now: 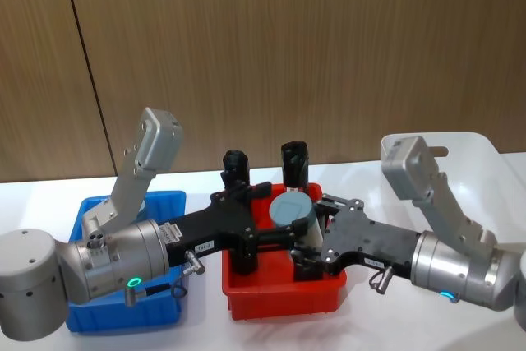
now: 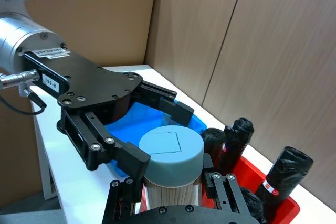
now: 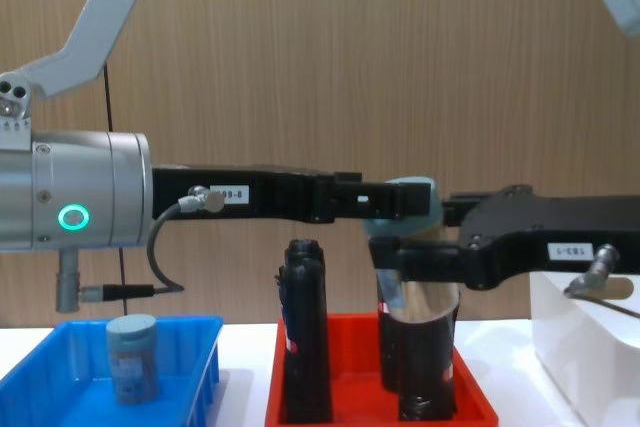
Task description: Pick the cotton swabs from the blue box and place them into the white box.
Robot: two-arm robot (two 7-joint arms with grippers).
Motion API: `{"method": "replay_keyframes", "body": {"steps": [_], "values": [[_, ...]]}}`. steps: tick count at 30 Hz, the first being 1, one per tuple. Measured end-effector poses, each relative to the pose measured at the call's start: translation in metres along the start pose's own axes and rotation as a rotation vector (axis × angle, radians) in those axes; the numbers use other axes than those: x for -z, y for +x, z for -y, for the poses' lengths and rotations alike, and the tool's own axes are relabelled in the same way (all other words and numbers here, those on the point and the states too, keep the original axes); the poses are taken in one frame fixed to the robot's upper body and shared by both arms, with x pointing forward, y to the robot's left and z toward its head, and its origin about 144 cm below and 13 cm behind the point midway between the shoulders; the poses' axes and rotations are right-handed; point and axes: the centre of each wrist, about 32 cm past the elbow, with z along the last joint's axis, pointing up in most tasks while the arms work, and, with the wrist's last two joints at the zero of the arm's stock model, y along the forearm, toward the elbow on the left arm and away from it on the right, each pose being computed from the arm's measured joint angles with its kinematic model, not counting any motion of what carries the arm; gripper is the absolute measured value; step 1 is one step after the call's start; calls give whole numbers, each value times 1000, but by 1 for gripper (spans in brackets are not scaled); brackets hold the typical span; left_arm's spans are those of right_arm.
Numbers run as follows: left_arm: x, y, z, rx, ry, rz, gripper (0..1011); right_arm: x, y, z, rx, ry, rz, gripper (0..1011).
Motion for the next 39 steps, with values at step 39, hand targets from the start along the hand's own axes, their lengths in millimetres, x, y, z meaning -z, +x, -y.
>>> {"method": "replay_keyframes", "body": {"steps": [39], "values": [[0, 0, 0, 0, 0, 0, 1004, 31, 53, 46, 495, -23, -71, 640]]}}
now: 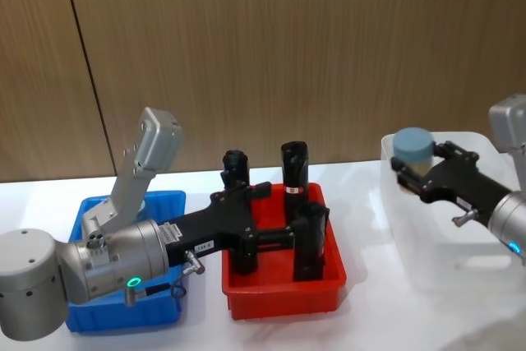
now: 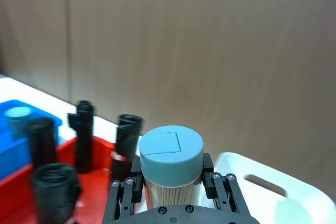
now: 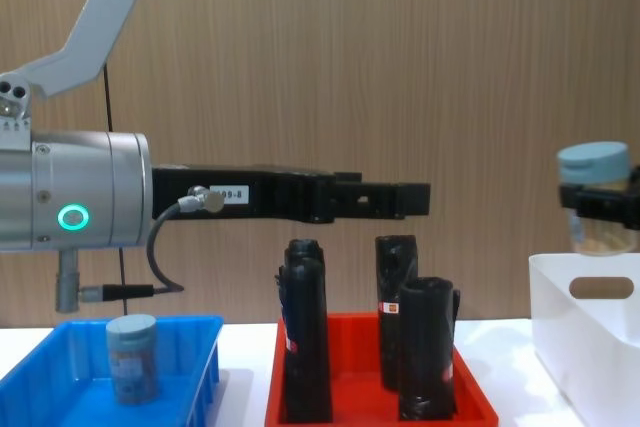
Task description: Pick the cotton swabs from the blue box and place them into the white box.
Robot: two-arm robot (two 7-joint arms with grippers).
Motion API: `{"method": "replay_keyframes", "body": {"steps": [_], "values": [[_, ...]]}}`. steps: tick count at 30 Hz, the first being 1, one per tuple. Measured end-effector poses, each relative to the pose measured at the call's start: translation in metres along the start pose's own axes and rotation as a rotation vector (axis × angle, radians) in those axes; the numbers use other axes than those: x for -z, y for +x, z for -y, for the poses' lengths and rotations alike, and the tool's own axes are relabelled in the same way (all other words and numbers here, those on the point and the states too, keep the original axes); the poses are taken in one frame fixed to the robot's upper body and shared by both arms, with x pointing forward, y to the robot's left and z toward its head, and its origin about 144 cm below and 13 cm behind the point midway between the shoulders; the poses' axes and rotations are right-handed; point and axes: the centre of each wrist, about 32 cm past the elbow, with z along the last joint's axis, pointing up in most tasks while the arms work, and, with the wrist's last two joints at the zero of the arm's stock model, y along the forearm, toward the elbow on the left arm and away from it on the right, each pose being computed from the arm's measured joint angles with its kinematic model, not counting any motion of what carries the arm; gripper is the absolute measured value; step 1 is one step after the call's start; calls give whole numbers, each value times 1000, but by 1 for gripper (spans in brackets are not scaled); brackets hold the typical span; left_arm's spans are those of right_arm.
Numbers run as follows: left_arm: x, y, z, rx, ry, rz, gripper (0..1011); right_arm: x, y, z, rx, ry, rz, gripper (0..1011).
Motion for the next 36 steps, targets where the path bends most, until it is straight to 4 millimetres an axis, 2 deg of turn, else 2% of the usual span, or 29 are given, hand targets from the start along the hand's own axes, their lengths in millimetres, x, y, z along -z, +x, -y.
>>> {"method": "replay_keyframes", "body": {"steps": [7, 20, 22, 25, 26, 33, 36], "values": [[0, 0, 0, 0, 0, 0, 1004, 10, 14, -6, 105, -32, -23, 641], [0, 0, 0, 0, 0, 0, 1004, 43, 41, -30, 277, -137, -78, 644], [0, 0, 0, 0, 0, 0, 1004, 48, 43, -33, 291, -149, -84, 683], [0, 0, 0, 0, 0, 0, 1004, 55, 46, -38, 307, -169, -91, 809], [0, 0, 0, 0, 0, 0, 1004, 56, 47, -39, 310, -170, -92, 809], [0, 0, 0, 0, 0, 0, 1004, 63, 49, -44, 324, -187, -101, 1001], [0, 0, 0, 0, 0, 0, 1004, 64, 49, -46, 327, -191, -104, 1001]]}}
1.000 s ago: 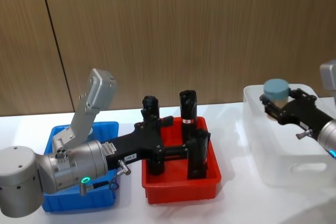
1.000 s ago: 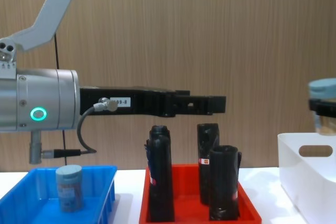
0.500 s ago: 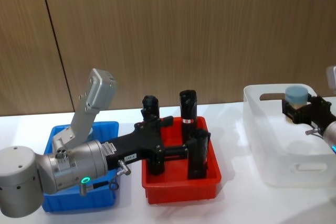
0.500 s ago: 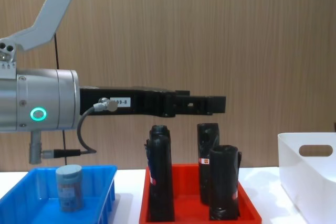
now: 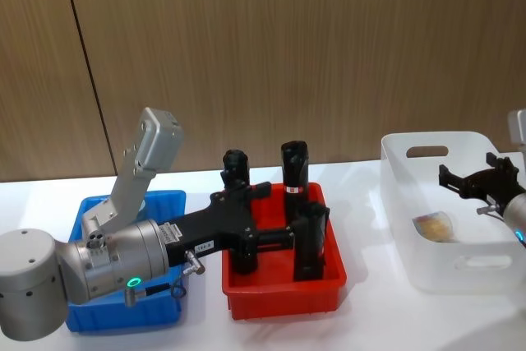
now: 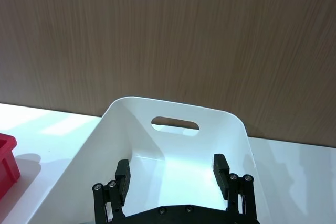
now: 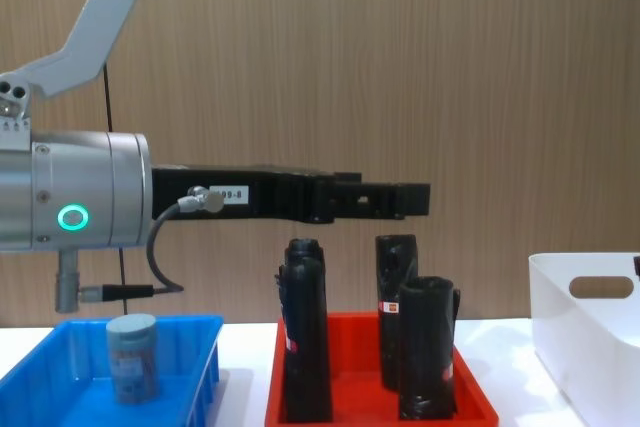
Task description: Pick the cotton swabs from the blue box and place them into the white box.
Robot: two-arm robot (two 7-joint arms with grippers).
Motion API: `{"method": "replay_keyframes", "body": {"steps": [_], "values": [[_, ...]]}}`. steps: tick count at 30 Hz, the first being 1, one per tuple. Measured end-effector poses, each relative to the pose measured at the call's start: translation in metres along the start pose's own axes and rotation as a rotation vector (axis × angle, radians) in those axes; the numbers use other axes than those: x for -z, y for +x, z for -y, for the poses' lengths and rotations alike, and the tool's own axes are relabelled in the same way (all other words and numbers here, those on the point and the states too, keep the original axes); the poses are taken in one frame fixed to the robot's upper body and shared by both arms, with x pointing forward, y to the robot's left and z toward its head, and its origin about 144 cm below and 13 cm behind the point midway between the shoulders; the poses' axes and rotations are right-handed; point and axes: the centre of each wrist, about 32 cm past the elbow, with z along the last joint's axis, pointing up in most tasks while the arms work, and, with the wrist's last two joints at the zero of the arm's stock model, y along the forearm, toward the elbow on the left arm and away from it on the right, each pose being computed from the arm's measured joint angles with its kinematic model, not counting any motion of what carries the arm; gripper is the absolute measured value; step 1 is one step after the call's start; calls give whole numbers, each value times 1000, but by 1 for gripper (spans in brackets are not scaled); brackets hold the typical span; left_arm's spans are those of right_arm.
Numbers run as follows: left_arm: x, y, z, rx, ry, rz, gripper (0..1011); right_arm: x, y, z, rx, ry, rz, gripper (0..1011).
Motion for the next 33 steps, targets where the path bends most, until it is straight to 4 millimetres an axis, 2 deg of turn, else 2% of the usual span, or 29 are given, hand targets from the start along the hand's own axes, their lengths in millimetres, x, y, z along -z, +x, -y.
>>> {"method": "replay_keyframes", "body": {"steps": [15, 33], "values": [[2, -1, 0, -18, 2, 5, 1004, 2, -2, -1, 1, 0, -3, 1001], [15, -18, 6, -201, 0, 83, 1004, 5, -30, 27, -48, 65, -4, 1001]]}}
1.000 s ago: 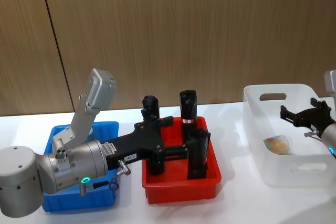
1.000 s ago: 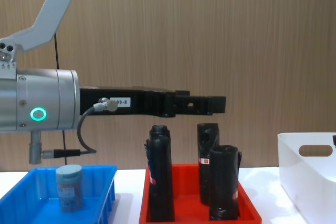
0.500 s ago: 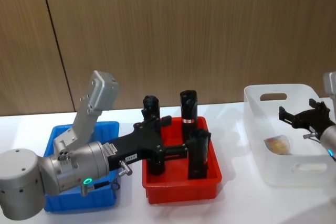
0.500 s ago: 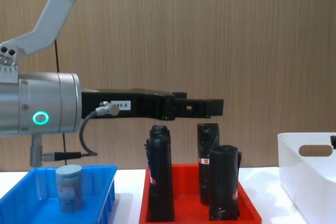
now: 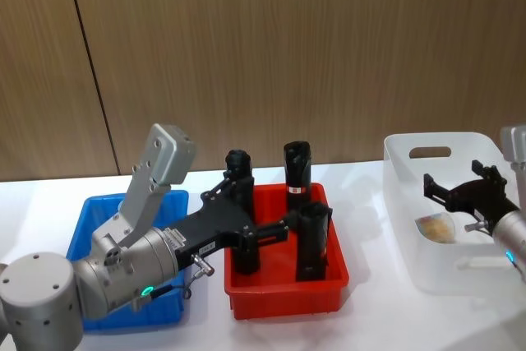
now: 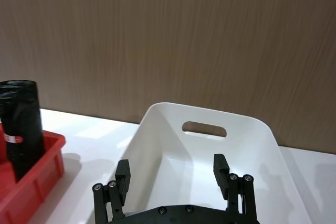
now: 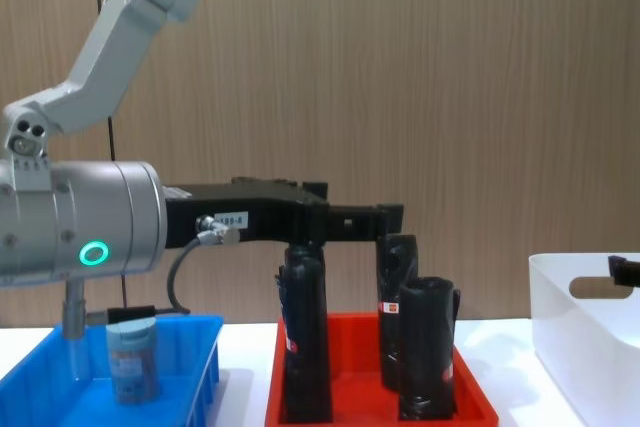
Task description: Pick the cotton swabs from the blue box and place them into the white box.
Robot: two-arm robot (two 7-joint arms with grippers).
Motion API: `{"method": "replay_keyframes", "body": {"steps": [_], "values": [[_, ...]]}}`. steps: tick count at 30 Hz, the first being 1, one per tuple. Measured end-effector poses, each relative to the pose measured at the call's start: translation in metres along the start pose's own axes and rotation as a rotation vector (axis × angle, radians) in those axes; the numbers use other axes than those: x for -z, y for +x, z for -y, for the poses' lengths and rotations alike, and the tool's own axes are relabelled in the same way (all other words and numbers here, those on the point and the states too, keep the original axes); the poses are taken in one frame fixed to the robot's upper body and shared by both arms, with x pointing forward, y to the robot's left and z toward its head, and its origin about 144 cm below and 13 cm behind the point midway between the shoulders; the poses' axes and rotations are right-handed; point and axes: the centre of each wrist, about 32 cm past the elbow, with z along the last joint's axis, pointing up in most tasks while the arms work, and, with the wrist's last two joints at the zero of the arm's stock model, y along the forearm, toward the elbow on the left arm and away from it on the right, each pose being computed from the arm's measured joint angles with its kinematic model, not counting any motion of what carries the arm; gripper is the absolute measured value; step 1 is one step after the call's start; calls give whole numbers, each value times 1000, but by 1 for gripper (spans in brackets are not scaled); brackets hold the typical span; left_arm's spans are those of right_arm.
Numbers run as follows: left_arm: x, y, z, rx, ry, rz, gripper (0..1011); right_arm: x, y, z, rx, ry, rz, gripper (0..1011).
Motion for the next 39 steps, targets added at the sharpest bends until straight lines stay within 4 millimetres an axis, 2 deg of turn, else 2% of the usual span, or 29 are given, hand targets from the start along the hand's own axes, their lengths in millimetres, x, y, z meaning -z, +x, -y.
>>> {"method": "replay_keyframes", "body": {"steps": [16, 39], "values": [[12, -19, 1, -177, -21, 73, 1004, -3, -27, 30, -47, 59, -11, 1001], [27, -46, 1, -415, -85, 161, 1004, -16, -69, 85, -120, 153, -49, 1001]]}}
